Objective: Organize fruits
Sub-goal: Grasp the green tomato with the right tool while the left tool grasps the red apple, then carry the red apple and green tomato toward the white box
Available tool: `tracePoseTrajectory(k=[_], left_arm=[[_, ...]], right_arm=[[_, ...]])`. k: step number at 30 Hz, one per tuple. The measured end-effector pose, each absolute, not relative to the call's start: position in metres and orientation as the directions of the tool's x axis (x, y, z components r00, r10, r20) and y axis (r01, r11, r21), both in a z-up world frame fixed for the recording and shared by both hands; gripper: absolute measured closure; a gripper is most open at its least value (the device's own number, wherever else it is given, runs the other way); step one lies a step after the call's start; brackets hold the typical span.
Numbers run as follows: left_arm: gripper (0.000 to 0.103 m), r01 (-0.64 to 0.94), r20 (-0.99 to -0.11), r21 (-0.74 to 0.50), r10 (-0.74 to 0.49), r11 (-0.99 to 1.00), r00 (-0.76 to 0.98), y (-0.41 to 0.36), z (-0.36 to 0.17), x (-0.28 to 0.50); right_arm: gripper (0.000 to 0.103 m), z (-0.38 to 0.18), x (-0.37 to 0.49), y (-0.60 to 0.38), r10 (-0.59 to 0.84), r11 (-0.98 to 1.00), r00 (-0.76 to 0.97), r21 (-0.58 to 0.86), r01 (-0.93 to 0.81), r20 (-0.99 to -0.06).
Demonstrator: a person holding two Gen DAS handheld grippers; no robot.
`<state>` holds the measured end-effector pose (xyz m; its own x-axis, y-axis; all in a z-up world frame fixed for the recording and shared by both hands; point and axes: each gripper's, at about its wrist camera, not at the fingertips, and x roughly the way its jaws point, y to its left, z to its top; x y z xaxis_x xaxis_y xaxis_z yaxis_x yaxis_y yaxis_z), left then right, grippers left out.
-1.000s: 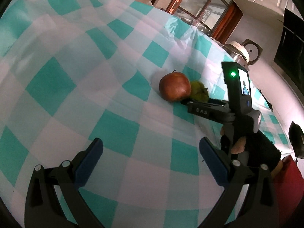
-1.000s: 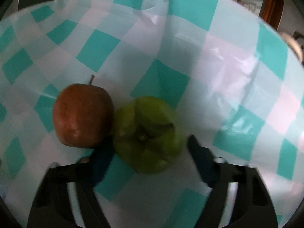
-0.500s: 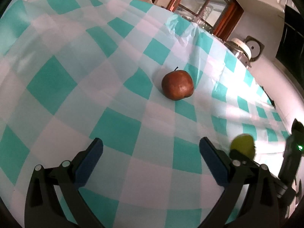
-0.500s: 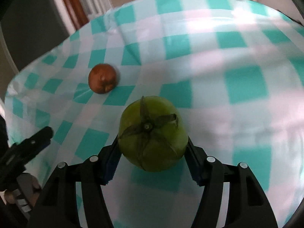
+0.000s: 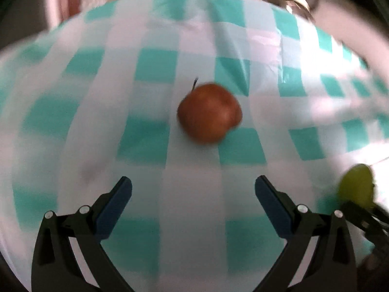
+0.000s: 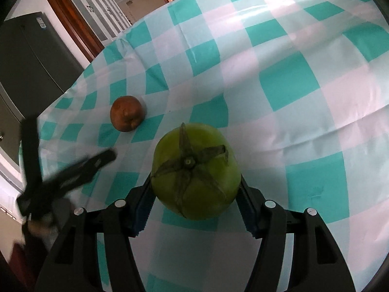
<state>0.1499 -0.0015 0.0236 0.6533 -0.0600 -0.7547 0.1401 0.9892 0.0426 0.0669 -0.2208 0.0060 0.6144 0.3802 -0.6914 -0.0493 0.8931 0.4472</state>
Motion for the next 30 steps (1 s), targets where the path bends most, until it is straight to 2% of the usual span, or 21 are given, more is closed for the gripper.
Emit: tracePoseTrajectory(k=[2,4,8,9,11,12,16,18,25,30], left_arm=[[0.002,0.242,-0.769,0.160,-0.033,0.957,0.638,-0.016,0.021,0.174],[0.002,0.287,-0.771,0.227,-0.008,0.930,0.637,-0.023,0.018,0.187],[0.002,0.331,-0.776,0.288,0.016,0.898,0.631,-0.032,0.011,0.212],[0.006,0.334,-0.774,0.274,0.001,0.902,0.633,-0.032,0.011,0.217],[0.029,0.347,-0.787,0.211,-0.052,0.914,0.615,-0.031,0.011,0.222],[0.036,0.327,-0.790,0.174,-0.067,0.929,0.610,-0.029,0.012,0.223],[0.037,0.295,-0.771,0.133,-0.088,0.946,0.631,-0.026,0.011,0.197],[0.037,0.275,-0.755,0.070,-0.129,0.959,0.643,-0.020,0.013,0.168],[0.037,0.118,-0.664,-0.045,-0.119,0.992,0.739,0.006,0.027,0.025],[0.037,0.037,-0.688,-0.168,-0.144,0.985,0.711,0.021,0.019,0.001]], right_arm=[[0.042,0.006,0.067,-0.220,0.385,0.892,0.613,0.450,-0.054,-0.690],[0.041,0.006,0.065,-0.221,0.387,0.891,0.612,0.451,-0.055,-0.689],[0.041,0.005,0.065,-0.222,0.392,0.889,0.612,0.455,-0.057,-0.687],[0.041,0.005,0.066,-0.222,0.393,0.888,0.611,0.456,-0.058,-0.687],[0.041,0.005,0.066,-0.222,0.396,0.886,0.611,0.460,-0.059,-0.685],[0.041,0.005,0.066,-0.223,0.398,0.885,0.611,0.462,-0.059,-0.684],[0.041,0.004,0.066,-0.224,0.403,0.882,0.611,0.467,-0.060,-0.681],[0.041,0.004,0.066,-0.224,0.404,0.882,0.612,0.468,-0.061,-0.680],[0.041,0.005,0.067,-0.223,0.403,0.884,0.609,0.463,-0.065,-0.683],[0.041,0.005,0.067,-0.222,0.404,0.884,0.607,0.463,-0.067,-0.684]])
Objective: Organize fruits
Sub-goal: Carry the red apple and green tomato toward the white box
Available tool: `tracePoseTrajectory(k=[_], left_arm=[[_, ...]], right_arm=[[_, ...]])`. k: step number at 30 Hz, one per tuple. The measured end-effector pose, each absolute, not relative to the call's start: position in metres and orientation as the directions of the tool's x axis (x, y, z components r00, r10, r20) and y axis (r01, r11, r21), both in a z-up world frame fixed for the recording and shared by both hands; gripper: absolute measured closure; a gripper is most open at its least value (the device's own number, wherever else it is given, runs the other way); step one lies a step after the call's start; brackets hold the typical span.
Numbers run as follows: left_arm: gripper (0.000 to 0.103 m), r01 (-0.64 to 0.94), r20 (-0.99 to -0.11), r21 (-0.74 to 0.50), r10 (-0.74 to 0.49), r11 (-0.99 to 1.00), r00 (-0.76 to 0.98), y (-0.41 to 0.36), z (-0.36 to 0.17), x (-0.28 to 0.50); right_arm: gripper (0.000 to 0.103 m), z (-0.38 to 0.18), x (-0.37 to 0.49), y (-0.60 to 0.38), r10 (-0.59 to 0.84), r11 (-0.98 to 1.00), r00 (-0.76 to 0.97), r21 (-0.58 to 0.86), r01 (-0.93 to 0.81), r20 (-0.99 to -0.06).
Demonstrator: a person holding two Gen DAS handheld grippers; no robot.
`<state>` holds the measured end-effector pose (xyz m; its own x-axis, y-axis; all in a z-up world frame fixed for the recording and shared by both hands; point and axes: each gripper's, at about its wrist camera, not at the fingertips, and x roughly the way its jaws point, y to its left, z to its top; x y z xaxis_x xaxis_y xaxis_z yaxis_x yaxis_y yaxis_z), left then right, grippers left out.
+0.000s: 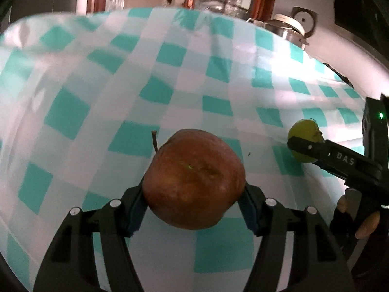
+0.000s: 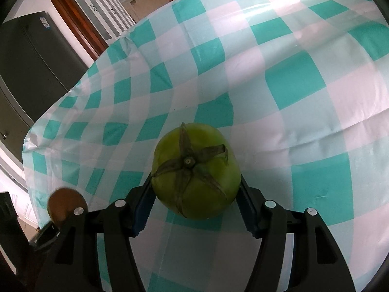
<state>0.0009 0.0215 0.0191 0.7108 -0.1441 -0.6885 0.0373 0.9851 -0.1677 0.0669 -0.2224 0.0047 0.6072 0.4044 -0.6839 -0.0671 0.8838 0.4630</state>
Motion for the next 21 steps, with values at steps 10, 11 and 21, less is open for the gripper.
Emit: tracePoseTrajectory(k=[10,11,21], left_arm=[[0.037,0.004,-0.702,-0.294,-0.219,0.956,0.677,0.036,0.010,0.009],[0.037,0.004,-0.702,-0.296,-0.220,0.955,0.678,0.036,0.009,0.009],[0.037,0.003,-0.658,-0.322,-0.226,0.947,0.718,0.044,0.024,-0.018]], right_arm=[[0.041,0.004,0.067,-0.222,0.409,0.882,0.605,0.465,-0.071,-0.683],[0.041,0.004,0.067,-0.223,0.411,0.882,0.604,0.466,-0.073,-0.683],[0.042,0.015,0.040,-0.215,0.335,0.921,0.607,0.388,-0.048,-0.721]])
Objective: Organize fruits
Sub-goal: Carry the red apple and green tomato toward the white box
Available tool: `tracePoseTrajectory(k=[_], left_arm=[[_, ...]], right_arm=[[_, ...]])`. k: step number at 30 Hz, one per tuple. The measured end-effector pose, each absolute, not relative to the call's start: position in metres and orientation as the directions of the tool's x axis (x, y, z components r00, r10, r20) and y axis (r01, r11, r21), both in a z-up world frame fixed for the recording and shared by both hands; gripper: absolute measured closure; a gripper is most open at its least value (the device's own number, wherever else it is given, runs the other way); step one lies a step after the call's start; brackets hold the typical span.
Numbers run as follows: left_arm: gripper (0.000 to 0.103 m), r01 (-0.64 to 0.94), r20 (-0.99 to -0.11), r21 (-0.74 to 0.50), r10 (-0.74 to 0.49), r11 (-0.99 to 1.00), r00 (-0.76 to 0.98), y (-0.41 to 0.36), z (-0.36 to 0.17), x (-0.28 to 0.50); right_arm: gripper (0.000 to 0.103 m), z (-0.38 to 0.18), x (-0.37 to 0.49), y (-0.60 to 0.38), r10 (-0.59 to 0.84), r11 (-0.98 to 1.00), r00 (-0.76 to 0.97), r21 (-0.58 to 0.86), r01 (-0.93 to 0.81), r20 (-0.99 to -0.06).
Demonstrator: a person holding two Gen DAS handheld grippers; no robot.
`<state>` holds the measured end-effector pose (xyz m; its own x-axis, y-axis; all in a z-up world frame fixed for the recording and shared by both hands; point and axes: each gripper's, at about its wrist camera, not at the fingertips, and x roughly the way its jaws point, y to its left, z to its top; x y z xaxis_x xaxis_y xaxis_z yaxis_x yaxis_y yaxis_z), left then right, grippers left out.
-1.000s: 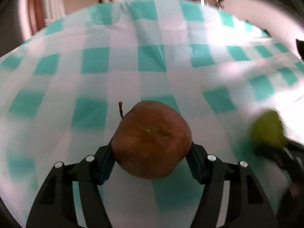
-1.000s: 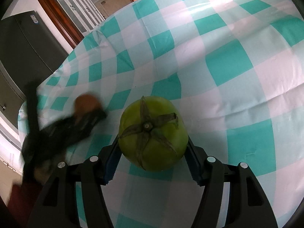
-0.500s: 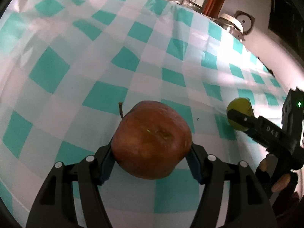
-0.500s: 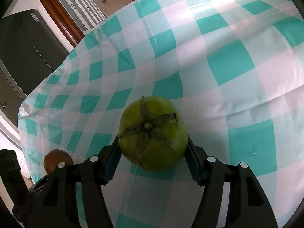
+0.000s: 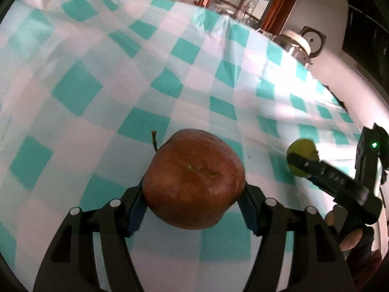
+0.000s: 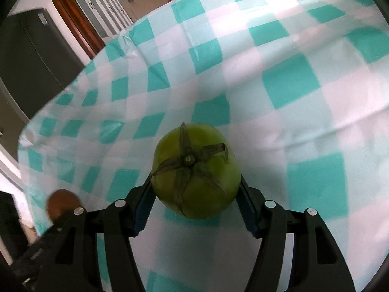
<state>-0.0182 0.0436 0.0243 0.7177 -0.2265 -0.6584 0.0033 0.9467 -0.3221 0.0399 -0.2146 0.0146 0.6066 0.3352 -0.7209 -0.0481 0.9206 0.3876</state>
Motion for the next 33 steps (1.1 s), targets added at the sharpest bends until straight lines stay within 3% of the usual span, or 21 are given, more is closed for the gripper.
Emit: tracePoseTrajectory(k=[10,24,33], left_arm=[[0.037,-0.016,-0.644,-0.217,-0.131,0.976,0.754,0.081,0.032,-0.161],[0.037,-0.113,-0.605,-0.115,0.021,0.987,0.796,0.164,0.019,-0.283],[0.037,-0.243,-0.596,-0.162,0.102,0.956,0.796,0.224,0.013,-0.344]], right_arm=[[0.042,0.034,-0.111,-0.153,0.431,0.898,0.596,0.386,-0.212,-0.677],[0.042,0.044,-0.175,-0.024,0.525,0.821,0.477,0.270,-0.503,-0.705],[0.042,0.053,-0.231,0.050,0.588,0.673,0.391,0.161,-0.722,-0.708]])
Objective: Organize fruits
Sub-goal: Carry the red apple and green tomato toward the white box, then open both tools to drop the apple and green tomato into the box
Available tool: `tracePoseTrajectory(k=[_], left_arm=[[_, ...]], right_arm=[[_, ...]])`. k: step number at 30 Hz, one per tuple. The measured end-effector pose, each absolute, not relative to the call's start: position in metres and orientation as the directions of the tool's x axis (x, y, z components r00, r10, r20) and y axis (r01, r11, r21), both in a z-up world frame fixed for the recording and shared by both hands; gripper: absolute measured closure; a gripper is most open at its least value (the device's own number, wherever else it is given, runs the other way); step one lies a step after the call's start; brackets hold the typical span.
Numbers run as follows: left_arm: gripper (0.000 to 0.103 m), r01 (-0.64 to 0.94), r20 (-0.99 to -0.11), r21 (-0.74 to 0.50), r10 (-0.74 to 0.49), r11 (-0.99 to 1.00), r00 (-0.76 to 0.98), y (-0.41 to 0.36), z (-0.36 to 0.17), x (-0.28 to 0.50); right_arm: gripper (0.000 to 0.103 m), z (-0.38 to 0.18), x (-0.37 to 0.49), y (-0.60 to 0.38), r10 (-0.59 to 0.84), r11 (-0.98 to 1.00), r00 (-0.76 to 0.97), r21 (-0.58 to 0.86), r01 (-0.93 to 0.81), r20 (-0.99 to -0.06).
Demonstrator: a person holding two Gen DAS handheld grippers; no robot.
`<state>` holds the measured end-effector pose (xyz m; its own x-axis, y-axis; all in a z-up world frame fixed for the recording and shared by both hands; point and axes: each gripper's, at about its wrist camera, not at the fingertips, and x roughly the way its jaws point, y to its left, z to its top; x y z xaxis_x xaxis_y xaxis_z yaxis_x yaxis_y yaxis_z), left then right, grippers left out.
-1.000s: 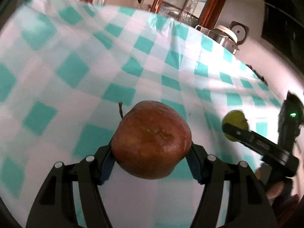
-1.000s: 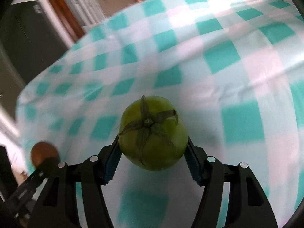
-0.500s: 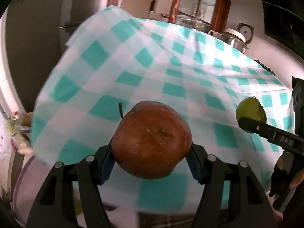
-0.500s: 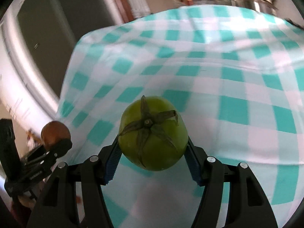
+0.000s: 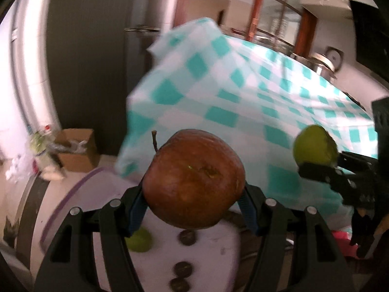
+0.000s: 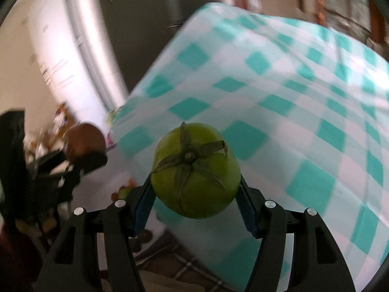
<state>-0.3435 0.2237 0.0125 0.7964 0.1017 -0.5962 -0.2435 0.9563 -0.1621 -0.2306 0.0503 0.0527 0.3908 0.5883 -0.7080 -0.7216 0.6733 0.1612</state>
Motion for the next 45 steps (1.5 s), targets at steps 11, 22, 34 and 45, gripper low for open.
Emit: tracePoseTrajectory(k=[11,22,34,45], left_arm=[[0.037,-0.464,-0.736,-0.081,0.261,0.882,0.625,0.291,-0.046,-0.390],[0.037,-0.564,-0.917,-0.027,0.205,0.825,0.343,0.312,-0.134,-0.389],[0.037,-0.556,-0.947,0.001,0.180,0.831,0.266,0.326,-0.160,-0.373],[0.037,-0.555,-0.965,-0.014,0.133,0.831,0.224,0.334,-0.170,-0.367]], right_arm=[[0.042,0.013,-0.294,0.145,0.552,0.419,0.223,0.036,-0.907,-0.803],[0.042,-0.096,-0.311,0.236,0.286,0.249,0.110,-0.037,-0.968,-0.952],[0.044,-0.144,-0.306,0.263,0.120,0.254,0.065,-0.033,-0.967,-0.991],[0.045,-0.149,-0.310,0.269,0.100,0.266,0.070,-0.041,-0.963,-0.993]])
